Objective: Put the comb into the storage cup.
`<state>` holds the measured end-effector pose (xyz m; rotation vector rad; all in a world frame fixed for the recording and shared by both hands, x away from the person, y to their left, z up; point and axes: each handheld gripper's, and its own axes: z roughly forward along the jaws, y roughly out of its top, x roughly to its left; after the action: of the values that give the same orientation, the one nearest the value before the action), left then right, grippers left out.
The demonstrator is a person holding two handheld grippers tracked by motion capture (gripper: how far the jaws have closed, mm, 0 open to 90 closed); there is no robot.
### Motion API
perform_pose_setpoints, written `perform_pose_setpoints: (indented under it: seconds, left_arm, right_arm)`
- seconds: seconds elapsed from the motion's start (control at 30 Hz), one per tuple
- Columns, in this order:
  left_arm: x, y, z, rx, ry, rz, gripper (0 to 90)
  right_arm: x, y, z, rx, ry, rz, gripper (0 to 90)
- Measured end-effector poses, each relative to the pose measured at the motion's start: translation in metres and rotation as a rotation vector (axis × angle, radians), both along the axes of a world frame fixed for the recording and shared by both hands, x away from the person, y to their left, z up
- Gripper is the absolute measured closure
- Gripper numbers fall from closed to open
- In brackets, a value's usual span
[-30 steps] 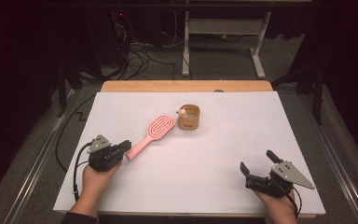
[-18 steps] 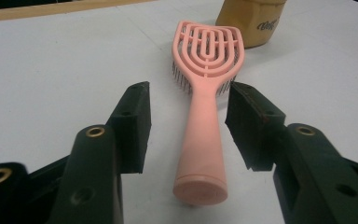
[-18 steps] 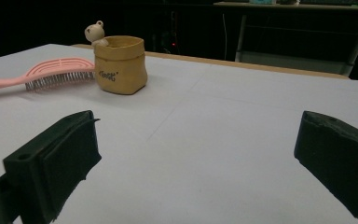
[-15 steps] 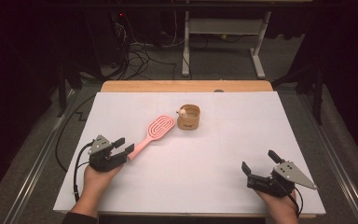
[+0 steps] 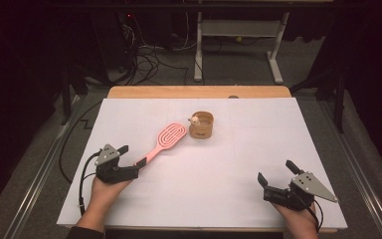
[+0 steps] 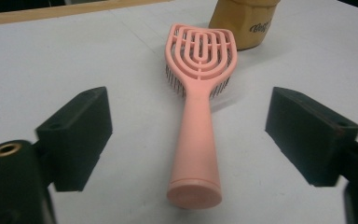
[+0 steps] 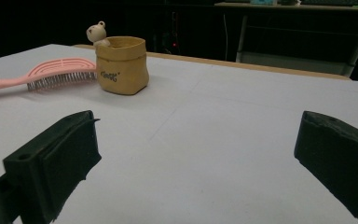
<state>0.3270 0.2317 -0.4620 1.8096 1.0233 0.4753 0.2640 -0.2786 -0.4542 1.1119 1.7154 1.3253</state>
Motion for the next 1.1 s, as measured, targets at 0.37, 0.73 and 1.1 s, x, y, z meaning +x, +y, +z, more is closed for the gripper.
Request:
perform_pose_setpoints:
  seconds: [0.37,0.73,1.1]
  left_arm:
    - [0.005,-0.004,-0.001,-0.016,0.017,-0.033,0.0]
    - [0.019,-0.013,0.01,-0.013,0.07,-0.023,0.0]
    - [0.04,-0.027,0.027,-0.027,0.058,-0.057,0.0]
  right_arm:
    - [0.0,0.0,0.001,0.0,-0.003,0.002,0.2]
    - [0.0,-0.005,0.001,0.018,-0.005,-0.003,0.2]
    - [0.0,-0.006,0.002,0.027,-0.006,-0.004,0.2]
